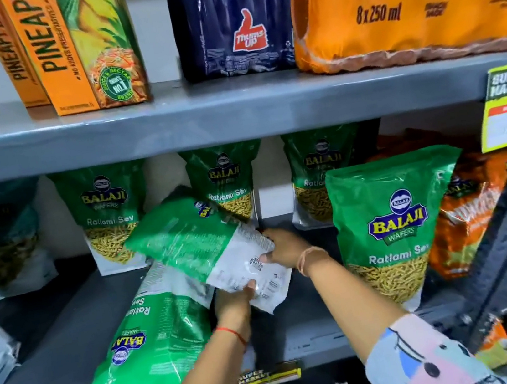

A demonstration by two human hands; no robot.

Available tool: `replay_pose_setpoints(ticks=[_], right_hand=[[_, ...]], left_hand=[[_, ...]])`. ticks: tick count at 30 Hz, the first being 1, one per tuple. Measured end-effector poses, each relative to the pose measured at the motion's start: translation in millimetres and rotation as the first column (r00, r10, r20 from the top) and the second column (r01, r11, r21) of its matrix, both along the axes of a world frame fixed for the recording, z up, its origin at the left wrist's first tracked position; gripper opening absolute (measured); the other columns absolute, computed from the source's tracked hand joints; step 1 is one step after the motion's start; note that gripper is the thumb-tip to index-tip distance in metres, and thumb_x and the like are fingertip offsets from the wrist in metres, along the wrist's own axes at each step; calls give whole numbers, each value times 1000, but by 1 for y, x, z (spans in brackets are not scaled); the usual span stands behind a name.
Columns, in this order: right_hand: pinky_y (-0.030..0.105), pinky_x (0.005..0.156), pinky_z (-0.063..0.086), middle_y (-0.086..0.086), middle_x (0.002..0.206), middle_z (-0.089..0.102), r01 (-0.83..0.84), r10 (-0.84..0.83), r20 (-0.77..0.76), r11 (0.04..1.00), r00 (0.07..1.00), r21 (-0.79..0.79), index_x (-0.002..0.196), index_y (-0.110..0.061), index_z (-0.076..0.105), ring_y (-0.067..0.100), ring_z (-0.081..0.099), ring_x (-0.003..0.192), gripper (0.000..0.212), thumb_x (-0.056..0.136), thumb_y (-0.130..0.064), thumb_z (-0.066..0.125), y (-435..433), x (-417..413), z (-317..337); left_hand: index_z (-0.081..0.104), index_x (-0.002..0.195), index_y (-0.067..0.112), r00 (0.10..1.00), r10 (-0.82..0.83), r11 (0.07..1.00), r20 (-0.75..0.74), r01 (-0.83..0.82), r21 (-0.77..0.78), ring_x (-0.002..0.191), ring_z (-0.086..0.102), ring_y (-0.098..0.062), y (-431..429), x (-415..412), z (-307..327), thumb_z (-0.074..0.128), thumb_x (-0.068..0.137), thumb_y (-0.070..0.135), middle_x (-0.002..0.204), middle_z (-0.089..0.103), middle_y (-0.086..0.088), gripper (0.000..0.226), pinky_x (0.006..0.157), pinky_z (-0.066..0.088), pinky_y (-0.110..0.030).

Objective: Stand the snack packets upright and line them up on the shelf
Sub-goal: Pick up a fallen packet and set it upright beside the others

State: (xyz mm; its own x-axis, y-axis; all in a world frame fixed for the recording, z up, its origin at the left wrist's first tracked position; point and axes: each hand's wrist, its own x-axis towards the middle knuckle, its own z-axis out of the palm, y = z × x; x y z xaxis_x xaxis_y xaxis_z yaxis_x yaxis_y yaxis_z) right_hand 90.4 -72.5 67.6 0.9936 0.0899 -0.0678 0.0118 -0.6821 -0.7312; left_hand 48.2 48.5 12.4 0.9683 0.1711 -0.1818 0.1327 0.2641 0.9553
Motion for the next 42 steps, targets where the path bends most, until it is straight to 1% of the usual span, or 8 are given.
replay_pose_setpoints(ticks=[5, 9, 16, 22, 28, 33, 37, 42], right_hand=[[34, 82, 43, 17, 121, 54, 310, -318, 138, 948, 938, 74, 110, -5, 43, 33, 52, 110, 52, 73, -27, 73, 1, -34, -31], [34, 79, 37, 20, 112, 49, 414, -463, 244, 882, 852, 227, 95, -9, 41, 33, 50, 103, 49, 66, -23, 78, 25, -67, -56], [23, 105, 24, 18, 136, 30, 450, -539, 318, 837, 780, 312, 131, -5, 35, 31, 35, 126, 76, 64, -2, 72, 58, -95, -81], [32, 109, 26, 17, 146, 28, 372, -445, 231, 879, 865, 300, 141, -15, 20, 28, 29, 134, 65, 86, -16, 54, 59, -86, -86], [2, 67, 45, 2, 106, 58, 324, -422, 48, 760, 905, 564, 113, -17, 40, 19, 57, 97, 77, 53, -3, 85, 22, -69, -80], [51, 105, 39, 14, 136, 48, 253, -309, -23, 731, 951, 634, 129, -4, 40, 31, 43, 126, 81, 58, 12, 75, -2, -56, -75], [51, 108, 35, 15, 138, 47, 254, -273, -58, 767, 960, 589, 133, -6, 37, 31, 42, 127, 74, 68, 12, 68, -18, -48, -75], [50, 113, 28, 18, 142, 40, 233, -222, -90, 796, 971, 559, 137, -4, 28, 31, 38, 131, 63, 81, 11, 54, -22, -46, -79]], left_hand=[[43, 125, -9, 941, -339, 924, 19, 329, 193, 117, 50, -33, 31, 16, 14, 46, 77, -24, 129, 52, -25, 50, 104, 38, -41], [50, 114, -8, 880, -476, 809, -2, 438, 392, 99, 49, -21, 48, 23, 20, 45, 72, -28, 93, 63, -12, 47, 66, 48, -10], [55, 113, -1, 981, -193, 839, 36, 146, 523, 103, 59, -27, 33, 4, 5, 59, 71, -15, 116, 63, -21, 45, 81, 46, -31], [64, 96, 13, 985, 6, 755, 175, -119, 645, 87, 66, -34, 3, -63, -4, 60, 66, 29, 89, 73, -17, 34, 70, 47, -33], [61, 93, 7, 993, 31, 867, 111, -83, 491, 89, 63, -32, 24, -20, 16, 57, 67, 7, 95, 69, -22, 26, 72, 43, -32], [40, 125, -2, 948, -317, 910, -10, 307, 278, 101, 54, -36, 43, 30, 20, 45, 53, -19, 113, 58, -22, 74, 67, 47, -31], [33, 121, 2, 919, -392, 871, -51, 388, 302, 114, 50, -37, 44, 37, 11, 55, 48, -16, 116, 54, -22, 79, 91, 43, -44], [39, 119, 5, 916, -392, 719, -83, 361, 594, 101, 47, -19, 50, 30, -7, 72, 69, -2, 109, 50, -8, 61, 81, 35, -21]])
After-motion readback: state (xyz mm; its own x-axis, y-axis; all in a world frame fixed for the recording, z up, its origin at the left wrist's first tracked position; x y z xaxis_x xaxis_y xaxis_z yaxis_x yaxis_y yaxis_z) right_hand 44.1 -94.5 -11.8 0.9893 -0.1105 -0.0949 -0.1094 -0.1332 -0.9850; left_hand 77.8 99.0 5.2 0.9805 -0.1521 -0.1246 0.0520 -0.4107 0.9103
